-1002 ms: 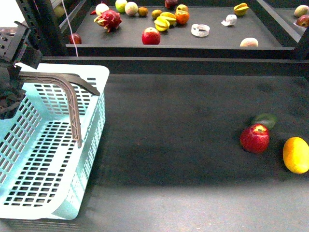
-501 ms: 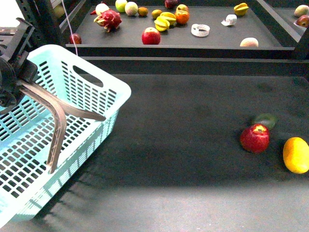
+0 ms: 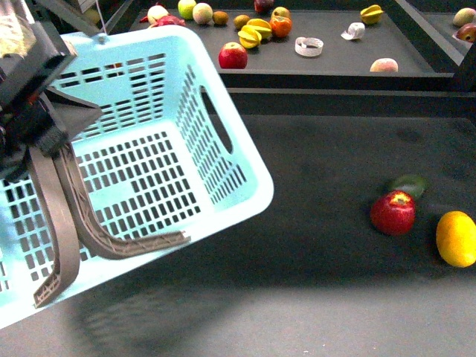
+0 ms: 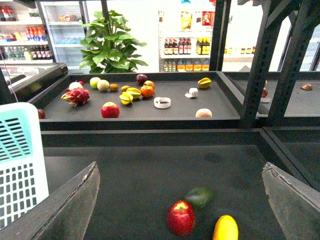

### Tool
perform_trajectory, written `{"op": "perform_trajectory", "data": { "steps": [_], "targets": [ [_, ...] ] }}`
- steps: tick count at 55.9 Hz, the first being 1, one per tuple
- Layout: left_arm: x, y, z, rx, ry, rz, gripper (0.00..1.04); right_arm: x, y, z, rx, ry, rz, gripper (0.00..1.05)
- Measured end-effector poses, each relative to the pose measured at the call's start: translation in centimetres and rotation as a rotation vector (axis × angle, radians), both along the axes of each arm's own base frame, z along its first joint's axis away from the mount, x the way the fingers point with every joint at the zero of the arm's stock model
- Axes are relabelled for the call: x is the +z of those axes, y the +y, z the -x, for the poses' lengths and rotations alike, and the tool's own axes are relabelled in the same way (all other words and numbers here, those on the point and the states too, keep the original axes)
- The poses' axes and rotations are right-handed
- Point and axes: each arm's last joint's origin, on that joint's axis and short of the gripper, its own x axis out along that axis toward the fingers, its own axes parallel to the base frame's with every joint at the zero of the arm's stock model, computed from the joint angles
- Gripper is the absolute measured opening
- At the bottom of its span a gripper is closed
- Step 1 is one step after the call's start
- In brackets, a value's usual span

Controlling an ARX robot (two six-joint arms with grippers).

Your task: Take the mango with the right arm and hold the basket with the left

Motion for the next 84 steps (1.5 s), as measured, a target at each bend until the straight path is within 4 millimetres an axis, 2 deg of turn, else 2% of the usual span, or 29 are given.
{"op": "perform_trajectory", "data": {
  "steps": [9,19,51,84],
  "targets": [
    [-0.6,-1.9,1.5,-0.119,-0.010,-0.053,0.05,0.0,0.0,0.0,0.000,0.000,0.000,0.97],
    [-0.3,-3.6,2.1,-0.193,-0.077,-0.102,0.05,0.0,0.0,0.0,0.000,0.000,0.000,0.97],
    [1.2,-8.3,1.7,-0.357,-0.186,-0.074,0.05,0.0,0.0,0.0,0.000,0.000,0.000,0.97],
    [1.3,-8.8,1.9,-0.352,-0.190,-0.079,0.05,-0.1,0.0,0.0,-0.011,0.007,-0.001,0.97]
  ]
}}
